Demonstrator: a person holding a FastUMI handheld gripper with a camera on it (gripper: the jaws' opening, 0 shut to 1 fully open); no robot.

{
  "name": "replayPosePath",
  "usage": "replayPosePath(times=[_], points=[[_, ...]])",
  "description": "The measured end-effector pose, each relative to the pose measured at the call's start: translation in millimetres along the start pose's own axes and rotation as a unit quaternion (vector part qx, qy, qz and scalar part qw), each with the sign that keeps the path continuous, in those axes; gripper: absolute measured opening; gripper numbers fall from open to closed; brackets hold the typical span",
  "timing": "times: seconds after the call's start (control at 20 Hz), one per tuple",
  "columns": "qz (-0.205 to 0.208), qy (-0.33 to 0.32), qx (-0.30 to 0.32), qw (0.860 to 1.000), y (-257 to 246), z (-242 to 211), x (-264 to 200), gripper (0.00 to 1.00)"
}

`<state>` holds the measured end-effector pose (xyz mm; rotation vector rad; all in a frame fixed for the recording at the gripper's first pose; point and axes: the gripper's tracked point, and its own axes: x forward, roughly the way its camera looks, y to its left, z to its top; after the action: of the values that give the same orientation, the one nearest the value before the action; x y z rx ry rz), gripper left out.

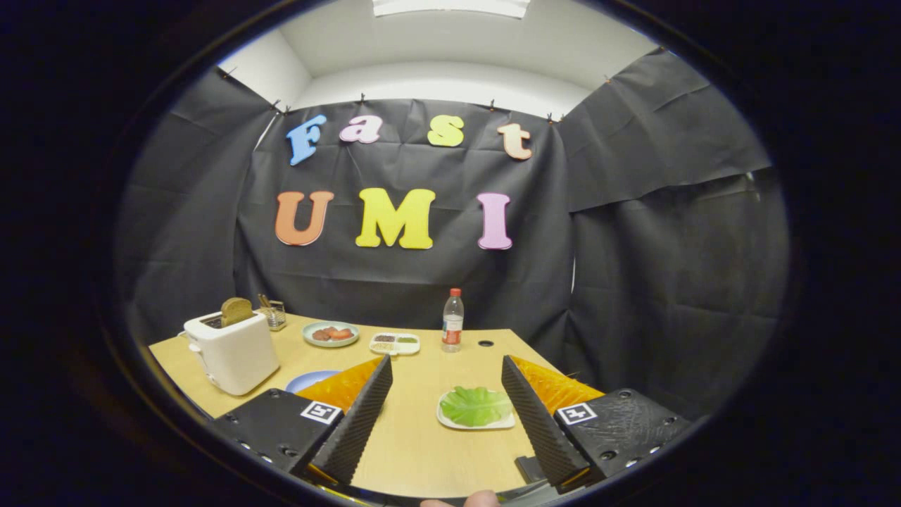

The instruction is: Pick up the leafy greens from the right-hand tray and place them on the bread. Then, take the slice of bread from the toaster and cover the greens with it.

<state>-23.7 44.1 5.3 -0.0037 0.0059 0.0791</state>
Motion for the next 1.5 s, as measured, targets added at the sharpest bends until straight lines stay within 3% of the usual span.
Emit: replayPosePath(times=[0.3, 0.6, 1.1, 1.3, 1.5], points=[[0.019, 0.021, -0.015, 0.999, 6, -10, 6, 0.95], [0.029, 0.101, -0.045, 0.993, -19, -50, 66, 0.95], [0.016, 0.255, -0.053, 0.965, -47, -133, 190, 0.96], [0.019, 0.318, -0.04, 0.947, -46, -175, 214, 0.96], [0.008, 0.335, -0.045, 0.941, -52, -192, 228, 0.96]])
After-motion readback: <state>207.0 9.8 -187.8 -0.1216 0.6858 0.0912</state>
